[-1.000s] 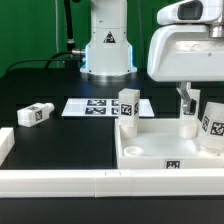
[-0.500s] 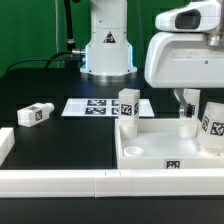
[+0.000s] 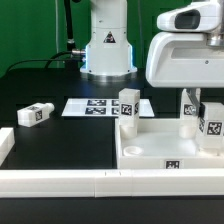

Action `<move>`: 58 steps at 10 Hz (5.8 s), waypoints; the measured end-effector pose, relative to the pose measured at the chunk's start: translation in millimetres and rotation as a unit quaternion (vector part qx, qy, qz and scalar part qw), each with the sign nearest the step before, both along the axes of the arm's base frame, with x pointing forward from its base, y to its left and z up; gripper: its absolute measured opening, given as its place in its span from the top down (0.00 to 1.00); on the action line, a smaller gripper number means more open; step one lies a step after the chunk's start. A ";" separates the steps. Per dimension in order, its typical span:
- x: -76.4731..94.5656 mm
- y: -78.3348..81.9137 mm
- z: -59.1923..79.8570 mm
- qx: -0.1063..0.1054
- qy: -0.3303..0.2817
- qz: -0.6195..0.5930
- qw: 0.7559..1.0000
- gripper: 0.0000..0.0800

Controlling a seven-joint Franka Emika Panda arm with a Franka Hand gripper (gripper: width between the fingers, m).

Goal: Assemble square table

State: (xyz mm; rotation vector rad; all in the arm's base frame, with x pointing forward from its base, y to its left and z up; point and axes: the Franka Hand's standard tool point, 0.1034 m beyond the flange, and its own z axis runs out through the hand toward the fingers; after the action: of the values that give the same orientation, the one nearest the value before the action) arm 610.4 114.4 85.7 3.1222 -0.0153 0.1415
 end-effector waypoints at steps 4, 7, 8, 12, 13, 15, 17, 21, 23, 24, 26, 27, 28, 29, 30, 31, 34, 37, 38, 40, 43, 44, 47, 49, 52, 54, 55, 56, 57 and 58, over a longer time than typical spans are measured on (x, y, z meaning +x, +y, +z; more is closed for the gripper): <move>0.5 -1.4 -0.8 0.021 -0.010 -0.167 0.986 0.64; 0.4 -1.3 -1.3 0.043 -0.018 -0.346 0.937 0.64; 0.5 -1.2 -1.5 0.050 -0.021 -0.397 0.916 0.64; 3.5 -1.8 -1.7 0.079 -0.034 -0.560 0.824 0.64; 3.6 -1.4 -1.7 0.080 -0.034 -0.568 0.819 0.64; 3.5 -1.0 -1.5 0.076 -0.034 -0.542 0.836 0.43; 5.0 0.7 0.1 0.072 -0.031 -0.513 0.855 0.21; 5.6 -5.4 0.2 0.033 -0.031 -0.284 0.958 0.19; 5.4 -3.6 0.1 0.015 -0.032 -0.180 0.983 0.19; 5.4 -3.3 0.1 0.010 -0.032 -0.147 0.989 0.19; 5.4 -2.3 0.6 -0.003 -0.030 -0.061 0.998 0.19; 4.8 -0.1 0.2 -0.010 -0.029 -0.019 0.999 0.19; 4.7 0.2 0.3 -0.014 -0.028 0.014 0.999 0.19; 4.8 0.4 0.9 -0.017 -0.028 0.034 0.999 0.22; 4.9 0.6 1.1 -0.018 -0.028 0.041 0.999 0.22; 4.7 0.1 0.6 -0.018 -0.027 0.038 0.999 0.45; 4.6 -0.1 0.3 -0.017 -0.028 0.023 0.999 0.64; 4.4 0.2 -0.5 0.007 -0.030 -0.123 0.992 0.64; 4.6 -0.8 -0.7 0.017 -0.031 -0.176 0.984 0.64; 5.8 -3.8 -0.9 0.045 -0.034 -0.305 0.951 0.64; 6.1 0.0 -2.1 0.064 -0.022 -0.475 0.878 0.64; 10.0 1.4 -2.0 0.067 -0.017 -0.523 0.850 0.64; 13.7 2.2 -2.0 0.076 -0.010 -0.599 0.797 0.55; 13.6 2.6 -2.0 0.076 -0.010 -0.600 0.796 0.38; 8.6 8.4 -2.5 0.049 -0.001 -0.485 0.873 0.19; 9.3 5.1 -2.7 0.039 -0.003 -0.402 0.915 0.19; 9.3 4.9 -2.7 0.036 -0.002 -0.372 0.928 0.19; 9.5 3.4 -2.6 0.029 -0.001 -0.298 0.954 0.19; 10.4 4.4 -1.3 0.013 -0.002 -0.219 0.976 0.19; 12.6 3.5 0.2 0.008 -0.002 -0.161 0.987 0.19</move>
Offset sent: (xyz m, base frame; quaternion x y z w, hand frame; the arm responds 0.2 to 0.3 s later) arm -0.0103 -0.0071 -0.0045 0.0322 0.0119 0.2967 0.9544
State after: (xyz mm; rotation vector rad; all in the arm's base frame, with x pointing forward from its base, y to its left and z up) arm 623.0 117.9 85.9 3.0806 -0.5183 0.1431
